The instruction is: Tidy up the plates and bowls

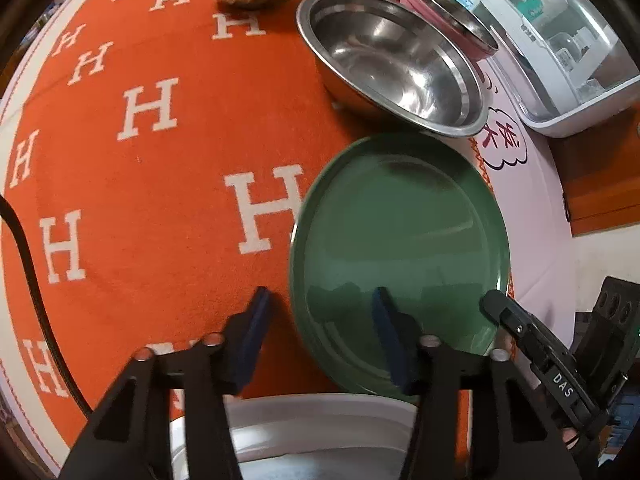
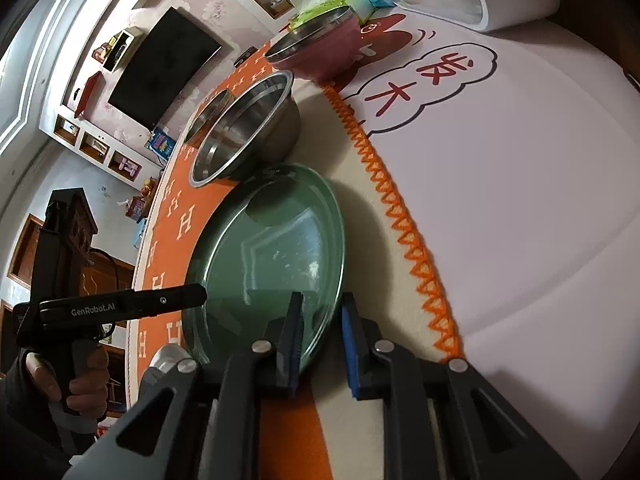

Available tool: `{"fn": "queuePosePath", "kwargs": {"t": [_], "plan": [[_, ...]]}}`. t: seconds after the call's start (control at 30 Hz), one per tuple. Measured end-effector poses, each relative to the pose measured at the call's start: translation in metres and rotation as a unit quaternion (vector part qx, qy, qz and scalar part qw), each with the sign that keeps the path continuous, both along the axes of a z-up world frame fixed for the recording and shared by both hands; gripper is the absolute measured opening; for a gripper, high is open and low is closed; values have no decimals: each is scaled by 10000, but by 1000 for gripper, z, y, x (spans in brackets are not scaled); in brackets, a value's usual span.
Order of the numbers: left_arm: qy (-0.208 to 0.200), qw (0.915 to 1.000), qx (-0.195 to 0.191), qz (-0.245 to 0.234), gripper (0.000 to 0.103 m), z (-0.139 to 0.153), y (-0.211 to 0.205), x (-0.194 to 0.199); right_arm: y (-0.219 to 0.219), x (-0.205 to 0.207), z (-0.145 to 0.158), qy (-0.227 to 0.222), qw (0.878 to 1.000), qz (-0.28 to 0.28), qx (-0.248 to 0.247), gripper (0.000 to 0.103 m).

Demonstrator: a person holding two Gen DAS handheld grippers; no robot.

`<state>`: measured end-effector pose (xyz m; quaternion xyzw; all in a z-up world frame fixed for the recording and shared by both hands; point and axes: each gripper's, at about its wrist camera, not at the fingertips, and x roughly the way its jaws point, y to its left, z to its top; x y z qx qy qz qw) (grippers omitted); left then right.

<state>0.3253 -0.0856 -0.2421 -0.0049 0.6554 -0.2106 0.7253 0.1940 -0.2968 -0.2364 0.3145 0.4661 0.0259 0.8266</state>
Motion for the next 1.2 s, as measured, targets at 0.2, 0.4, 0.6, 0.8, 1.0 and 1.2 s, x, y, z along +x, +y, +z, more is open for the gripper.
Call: {"fn": "queuePosePath", "kwargs": {"t": [0.2, 0.4, 0.6, 0.8, 1.0, 1.2], "plan": [[-82, 9999, 44, -88, 31, -3, -7, 2, 1, 2, 1, -16, 9999, 34, -104, 15], [-87, 9999, 91, -31, 23, -3, -4, 3, 1, 2, 2, -2, 9999, 25, -122, 13], [-118, 9999, 115, -33, 23, 0, -6, -2, -1, 2, 5, 17, 9997, -15, -251, 13], [-158, 9997, -37, -165, 23, 5, -22, -13, -13, -2, 12, -14, 9990, -168, -424, 13], [-555, 9972, -124, -492, 23, 25, -39, -25, -20, -11, 26, -131, 9977, -295, -604, 14], [-686, 9959, -256, -525, 23, 41, -41, -33, -19, -23, 40, -259, 9965, -364, -708, 14]]}}
